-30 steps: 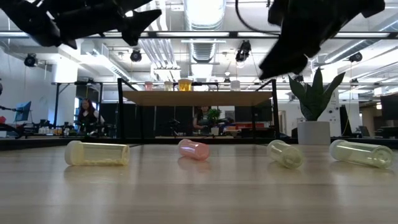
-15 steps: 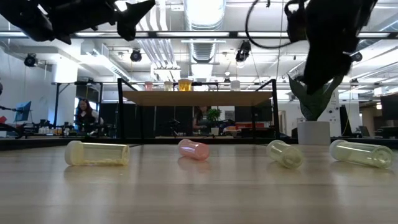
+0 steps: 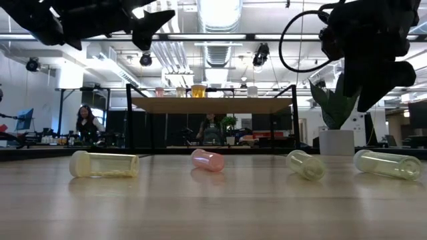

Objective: Pick and place medicine bottles onto shelf by color
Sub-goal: Put the right yellow pill bottle on the shelf

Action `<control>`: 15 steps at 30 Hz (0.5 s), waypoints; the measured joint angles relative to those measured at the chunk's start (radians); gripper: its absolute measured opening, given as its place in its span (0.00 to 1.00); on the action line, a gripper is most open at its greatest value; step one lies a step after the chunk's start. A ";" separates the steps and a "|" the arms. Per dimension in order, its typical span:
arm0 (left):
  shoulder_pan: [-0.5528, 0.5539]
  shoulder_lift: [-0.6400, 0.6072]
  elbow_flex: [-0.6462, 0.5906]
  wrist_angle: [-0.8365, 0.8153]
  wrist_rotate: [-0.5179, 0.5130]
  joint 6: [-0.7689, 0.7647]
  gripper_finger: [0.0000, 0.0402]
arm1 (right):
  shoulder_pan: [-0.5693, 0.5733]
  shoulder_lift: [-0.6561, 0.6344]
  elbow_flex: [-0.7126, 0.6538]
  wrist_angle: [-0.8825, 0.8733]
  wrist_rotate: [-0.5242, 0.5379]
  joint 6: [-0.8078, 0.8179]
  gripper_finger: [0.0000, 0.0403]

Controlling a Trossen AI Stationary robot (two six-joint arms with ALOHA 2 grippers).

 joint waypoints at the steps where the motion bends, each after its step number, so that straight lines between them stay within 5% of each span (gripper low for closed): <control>1: -0.004 0.009 0.004 0.001 -0.001 -0.003 0.61 | 0.000 0.007 0.000 0.002 0.008 0.003 0.62; 15: -0.034 -0.012 0.002 -0.105 0.024 -0.019 0.61 | 0.004 0.185 -0.002 0.030 0.002 0.020 0.62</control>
